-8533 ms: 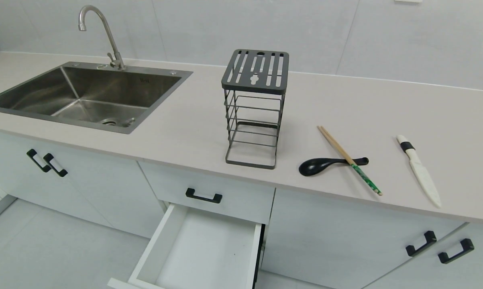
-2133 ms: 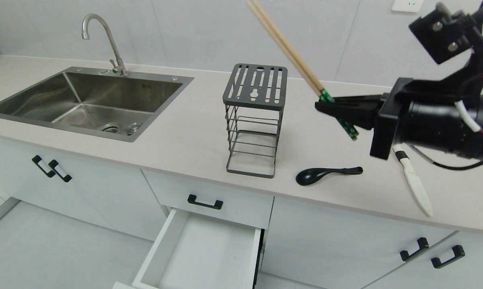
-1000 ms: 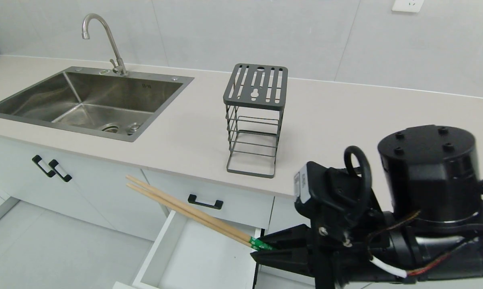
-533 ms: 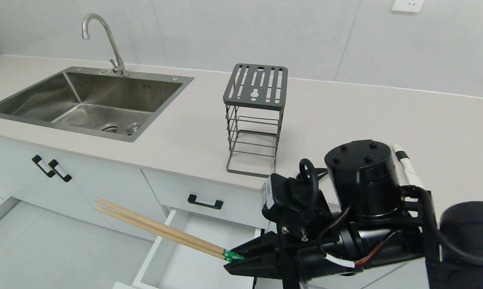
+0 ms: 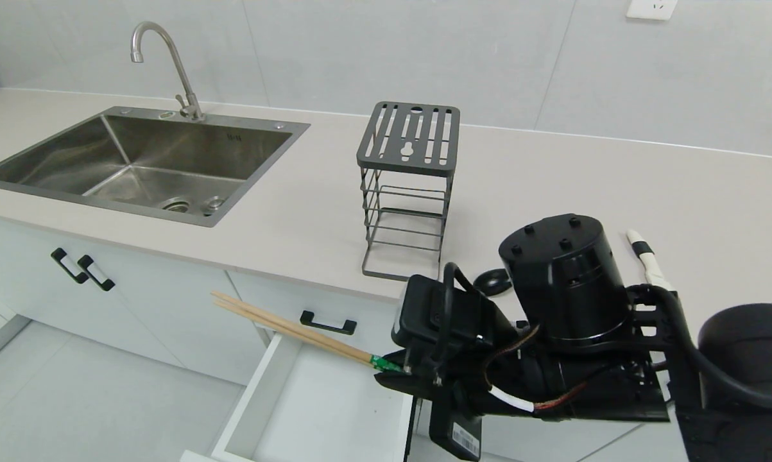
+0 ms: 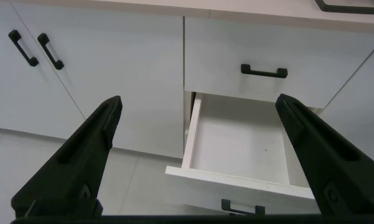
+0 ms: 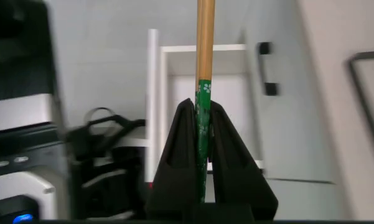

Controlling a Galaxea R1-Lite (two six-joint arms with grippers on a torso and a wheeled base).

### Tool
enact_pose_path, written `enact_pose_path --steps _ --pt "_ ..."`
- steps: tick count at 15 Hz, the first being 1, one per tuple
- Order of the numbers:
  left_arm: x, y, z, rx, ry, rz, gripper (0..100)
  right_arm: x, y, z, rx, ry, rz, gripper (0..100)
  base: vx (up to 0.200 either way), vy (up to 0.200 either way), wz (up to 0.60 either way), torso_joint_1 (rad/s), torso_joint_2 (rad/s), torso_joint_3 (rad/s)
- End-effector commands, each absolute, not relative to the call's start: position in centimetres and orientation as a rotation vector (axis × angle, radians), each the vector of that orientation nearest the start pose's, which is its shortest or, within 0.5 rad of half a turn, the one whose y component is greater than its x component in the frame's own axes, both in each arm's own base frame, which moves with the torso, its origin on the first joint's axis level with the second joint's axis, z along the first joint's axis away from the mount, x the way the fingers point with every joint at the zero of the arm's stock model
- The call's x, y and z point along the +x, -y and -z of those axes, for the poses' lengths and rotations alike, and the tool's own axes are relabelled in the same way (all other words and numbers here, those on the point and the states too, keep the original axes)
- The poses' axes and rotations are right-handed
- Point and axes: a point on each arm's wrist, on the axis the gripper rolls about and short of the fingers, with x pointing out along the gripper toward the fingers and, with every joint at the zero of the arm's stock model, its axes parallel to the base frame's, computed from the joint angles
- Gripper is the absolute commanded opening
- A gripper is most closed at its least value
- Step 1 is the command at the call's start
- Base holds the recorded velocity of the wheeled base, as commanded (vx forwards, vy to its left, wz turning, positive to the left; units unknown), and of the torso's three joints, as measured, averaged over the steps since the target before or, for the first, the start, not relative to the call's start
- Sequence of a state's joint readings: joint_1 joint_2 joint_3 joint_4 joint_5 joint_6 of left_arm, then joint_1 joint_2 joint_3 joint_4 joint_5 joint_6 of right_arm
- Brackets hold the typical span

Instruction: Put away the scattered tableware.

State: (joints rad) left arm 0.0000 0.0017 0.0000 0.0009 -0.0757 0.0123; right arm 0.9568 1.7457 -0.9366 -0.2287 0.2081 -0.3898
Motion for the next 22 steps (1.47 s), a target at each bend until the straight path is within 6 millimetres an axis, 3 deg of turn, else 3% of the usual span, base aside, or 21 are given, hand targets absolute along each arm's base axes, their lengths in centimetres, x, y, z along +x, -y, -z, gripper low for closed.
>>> enact_pose_path --steps 1,8,14,16,22 --pt "-2.3 0.2 -7.5 0.012 -0.004 0.075 100 17.7 -26.3 -18.3 -0.572 -0.336 -1.232 0 0.0 0.0 0.0 0.0 0.0 0.0" --pt "-2.3 0.2 -7.5 0.012 -0.004 0.075 100 17.1 -27.7 -19.2 -0.574 -0.287 -1.264 0 0.0 0.0 0.0 -0.008 0.01 0.009" --pt "-2.3 0.2 -7.5 0.012 -0.004 0.075 100 18.3 -29.5 -20.7 -0.569 -0.232 -1.195 0 0.0 0.0 0.0 -0.215 0.42 0.207" --pt "-2.3 0.2 -7.5 0.012 -0.004 0.075 100 18.8 -31.1 -21.0 -0.566 -0.209 -1.193 0 0.0 0.0 0.0 -0.144 0.28 0.142" --pt "-2.3 0.2 -7.6 0.012 -0.003 0.077 100 18.5 -31.1 -20.6 -0.59 -0.25 -1.205 0 0.0 0.0 0.0 -0.181 0.36 0.169"
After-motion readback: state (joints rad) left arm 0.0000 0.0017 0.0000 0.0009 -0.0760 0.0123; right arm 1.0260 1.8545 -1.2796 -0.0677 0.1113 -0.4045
